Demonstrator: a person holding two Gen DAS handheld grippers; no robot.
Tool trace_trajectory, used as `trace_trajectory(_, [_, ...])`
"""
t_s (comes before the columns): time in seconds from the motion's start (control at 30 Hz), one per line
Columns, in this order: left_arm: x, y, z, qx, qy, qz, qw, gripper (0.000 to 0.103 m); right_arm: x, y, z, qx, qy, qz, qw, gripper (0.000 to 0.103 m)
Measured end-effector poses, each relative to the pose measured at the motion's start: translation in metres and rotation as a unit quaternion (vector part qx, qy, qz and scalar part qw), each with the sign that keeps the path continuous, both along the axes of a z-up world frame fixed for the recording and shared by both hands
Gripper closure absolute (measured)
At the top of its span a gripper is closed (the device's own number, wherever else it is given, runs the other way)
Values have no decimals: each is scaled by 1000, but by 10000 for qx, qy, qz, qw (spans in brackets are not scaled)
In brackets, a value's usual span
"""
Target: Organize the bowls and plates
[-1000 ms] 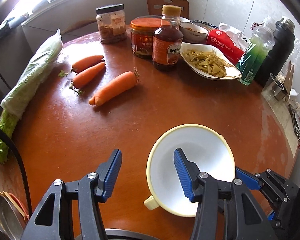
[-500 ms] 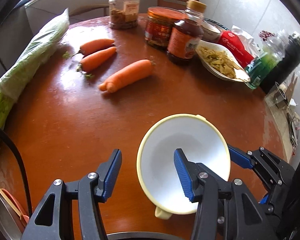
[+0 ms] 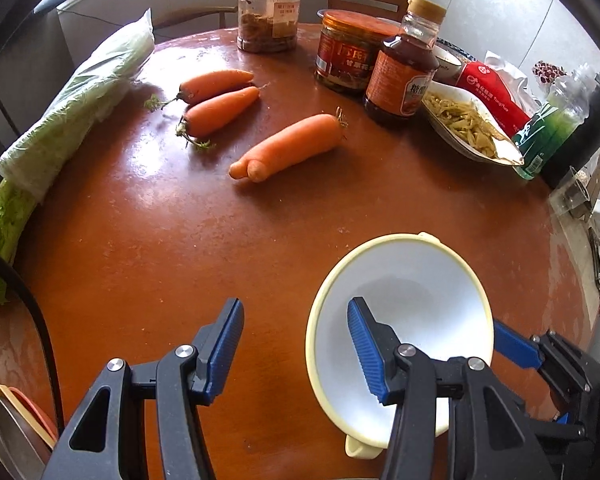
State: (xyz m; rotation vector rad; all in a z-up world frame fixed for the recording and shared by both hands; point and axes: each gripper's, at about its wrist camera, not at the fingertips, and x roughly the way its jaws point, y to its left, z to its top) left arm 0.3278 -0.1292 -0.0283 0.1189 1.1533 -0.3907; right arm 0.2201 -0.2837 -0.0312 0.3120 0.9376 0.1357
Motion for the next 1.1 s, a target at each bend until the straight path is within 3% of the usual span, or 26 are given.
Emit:
trace_trajectory(0.23, [-2, -3, -6, -57, 81, -82, 9999, 51, 3, 20, -1, -342, 7, 120, 9993, 56])
trace_trajectory(0.4, [-7, -7, -9, -89, 152, -255, 9995, 59, 7, 29, -1, -510, -49, 210, 9985, 71])
trace_trajectory(0.57, [-6, 2, -10, -215, 170, -170, 9995, 66, 12, 32, 0, -646, -69, 171, 9977, 72])
trace_trajectory(1.1, [-6, 33, 26, -732, -210, 126, 9970, 66, 30, 43, 34, -656, -429, 323, 9964, 75])
